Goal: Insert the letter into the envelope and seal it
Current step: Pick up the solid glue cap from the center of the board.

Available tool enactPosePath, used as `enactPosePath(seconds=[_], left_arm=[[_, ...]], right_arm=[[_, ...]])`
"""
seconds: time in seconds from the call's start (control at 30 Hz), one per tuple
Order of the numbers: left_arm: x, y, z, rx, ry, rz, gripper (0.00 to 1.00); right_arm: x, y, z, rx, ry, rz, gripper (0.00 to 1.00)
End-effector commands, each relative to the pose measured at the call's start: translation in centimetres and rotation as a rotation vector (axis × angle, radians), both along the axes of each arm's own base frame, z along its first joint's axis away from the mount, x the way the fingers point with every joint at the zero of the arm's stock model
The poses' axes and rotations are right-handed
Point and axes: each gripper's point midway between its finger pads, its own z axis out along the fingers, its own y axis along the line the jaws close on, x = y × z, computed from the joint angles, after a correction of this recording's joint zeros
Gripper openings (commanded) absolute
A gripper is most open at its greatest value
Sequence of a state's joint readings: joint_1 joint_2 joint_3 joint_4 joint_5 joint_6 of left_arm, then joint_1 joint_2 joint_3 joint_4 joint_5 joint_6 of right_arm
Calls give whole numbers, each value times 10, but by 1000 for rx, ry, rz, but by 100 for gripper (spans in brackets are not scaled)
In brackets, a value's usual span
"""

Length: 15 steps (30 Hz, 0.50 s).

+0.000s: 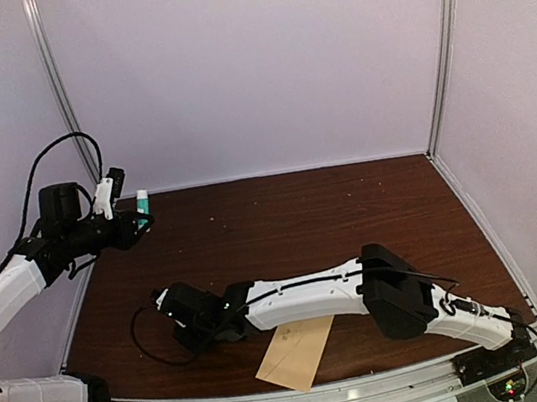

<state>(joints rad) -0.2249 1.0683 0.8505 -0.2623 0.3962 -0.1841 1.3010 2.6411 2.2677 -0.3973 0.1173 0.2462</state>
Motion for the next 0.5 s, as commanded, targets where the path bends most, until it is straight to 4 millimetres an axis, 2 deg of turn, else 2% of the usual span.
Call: enactPosePath(seconds=[0.0,0.1,0.23,0.33,0.4,0.43,0.47], left_arm=[[5,1,6,-1,-36,4,4],[4,1,5,3,-39,2,4],[1,-1,7,8,-58,-25,4],[-5,-5,13,5,-95,-64,3],[-11,-10,20,-4,-124,-100,3],[-15,-13,24,-18,-139,-123,2],[-20,-19,27,-36,-142,-150,2]], right_arm=[[6,7,13,52,9,-9,14],[10,7,27,105,47,-24,7],[19,-3,67,206,79,-48,3],[24,-24,111,284,85,-67,1],[25,-47,138,333,90,-84,0],[23,-65,140,333,99,-99,0],[25,-75,161,375,96,-111,0]])
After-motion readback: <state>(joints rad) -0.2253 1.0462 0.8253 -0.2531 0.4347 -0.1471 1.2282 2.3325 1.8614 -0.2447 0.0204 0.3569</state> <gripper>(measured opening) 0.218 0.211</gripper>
